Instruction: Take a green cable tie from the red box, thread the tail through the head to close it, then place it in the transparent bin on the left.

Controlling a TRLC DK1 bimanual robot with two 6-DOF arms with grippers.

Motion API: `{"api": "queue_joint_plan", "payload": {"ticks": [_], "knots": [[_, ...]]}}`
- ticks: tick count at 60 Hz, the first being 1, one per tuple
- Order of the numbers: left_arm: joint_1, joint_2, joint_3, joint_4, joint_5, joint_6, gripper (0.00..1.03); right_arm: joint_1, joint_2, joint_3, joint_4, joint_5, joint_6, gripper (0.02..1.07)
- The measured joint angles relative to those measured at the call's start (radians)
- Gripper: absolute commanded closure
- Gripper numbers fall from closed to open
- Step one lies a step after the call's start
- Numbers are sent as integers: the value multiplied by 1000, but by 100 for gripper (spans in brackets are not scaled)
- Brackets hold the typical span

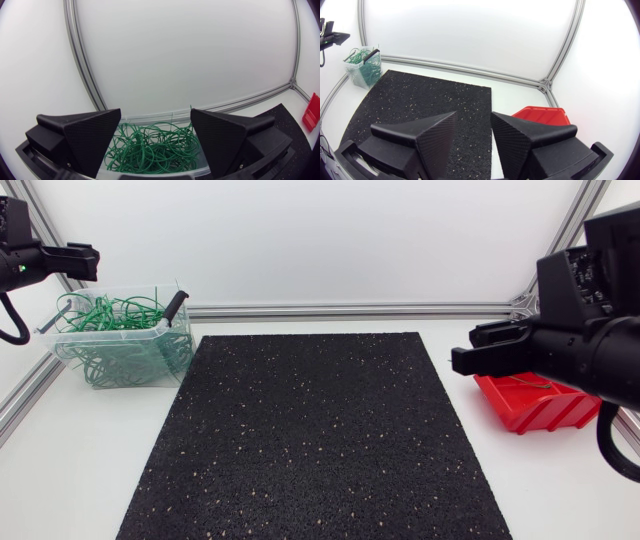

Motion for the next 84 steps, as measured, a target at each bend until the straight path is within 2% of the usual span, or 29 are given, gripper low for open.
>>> {"api": "queue_joint_plan", "payload": {"ticks": [20,33,65,84], "knots": [[-13,-251,-218,1,0,0,3,-173,-158,-103,122,-29,-117,55],[-21,-404,-341,1,0,0,3,-198,-306,-172,161,-31,-129,60],[-55,-818,-629,-24,0,-24,3,-257,-642,-373,192,-28,-189,60],[-112,-992,-789,-29,-44,-82,3,-267,-828,-467,209,-27,-245,59]]}}
